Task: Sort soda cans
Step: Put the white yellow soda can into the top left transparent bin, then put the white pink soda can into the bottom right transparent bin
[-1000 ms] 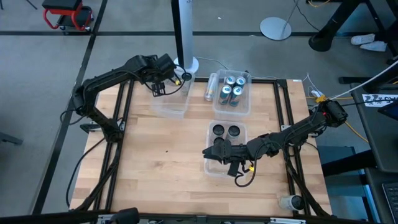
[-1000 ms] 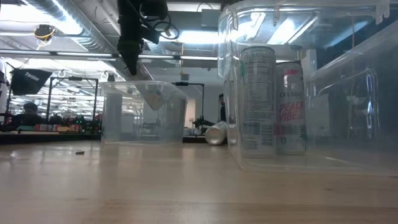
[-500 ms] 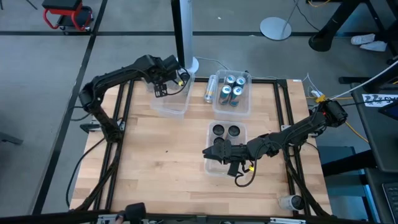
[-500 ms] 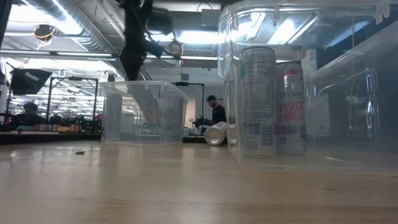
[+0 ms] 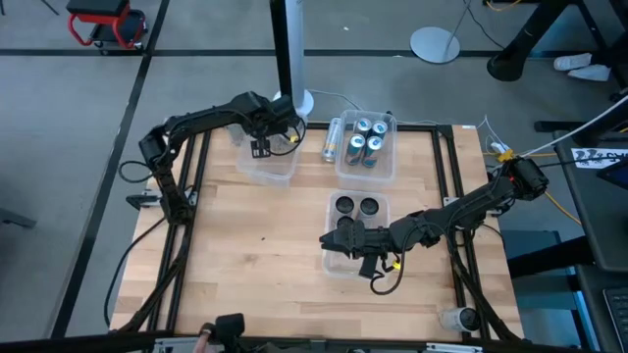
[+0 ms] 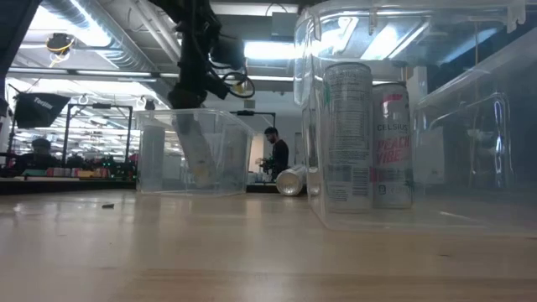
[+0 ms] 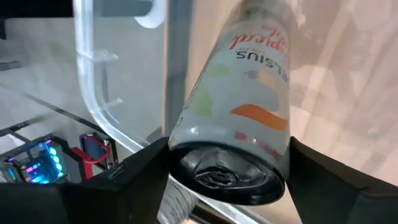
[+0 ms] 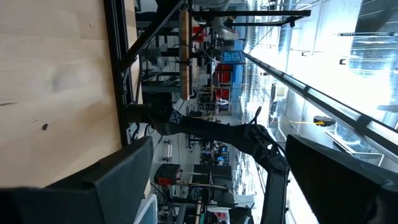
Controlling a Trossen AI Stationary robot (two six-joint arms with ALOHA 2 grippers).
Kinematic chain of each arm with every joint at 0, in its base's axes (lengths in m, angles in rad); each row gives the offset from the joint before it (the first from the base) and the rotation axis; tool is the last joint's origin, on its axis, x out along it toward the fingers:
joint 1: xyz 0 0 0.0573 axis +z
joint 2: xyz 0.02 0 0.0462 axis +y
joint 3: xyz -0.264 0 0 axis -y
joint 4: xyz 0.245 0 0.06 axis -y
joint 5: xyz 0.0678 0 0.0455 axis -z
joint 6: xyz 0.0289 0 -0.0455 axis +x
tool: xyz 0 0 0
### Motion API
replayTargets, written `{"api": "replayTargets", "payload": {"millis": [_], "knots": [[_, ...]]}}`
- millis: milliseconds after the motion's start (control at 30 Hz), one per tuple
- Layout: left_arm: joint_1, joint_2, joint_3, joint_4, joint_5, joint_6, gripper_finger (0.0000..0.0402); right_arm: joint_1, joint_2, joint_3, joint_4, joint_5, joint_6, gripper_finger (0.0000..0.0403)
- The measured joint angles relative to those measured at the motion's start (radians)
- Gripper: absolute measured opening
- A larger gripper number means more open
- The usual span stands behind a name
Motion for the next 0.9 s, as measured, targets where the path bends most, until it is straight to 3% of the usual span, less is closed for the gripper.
{"api": "replayTargets", "payload": {"millis": [167,567,800,900], "knots": [[0.005,0.0,0.0,0.056,-0.004,0.011,0.03,0.0,0.0,0.0,0.0,0.0,0.0,0.0365],[0.028,0.0,0.002,0.11,0.005,0.034,0.0303,0.0,0.0,0.0,-0.003,0.0,0.0,0.0365],[0.0,-0.012,0.024,0.054,-0.138,0.042,0.0303,0.0,0.0,0.0,-0.01,0.0,0.0,0.0365],[-0.011,-0.052,0.04,0.049,-0.144,0.053,0.0304,0.0,0.0,0.0,-0.012,0.0,0.0,0.0365]]}}
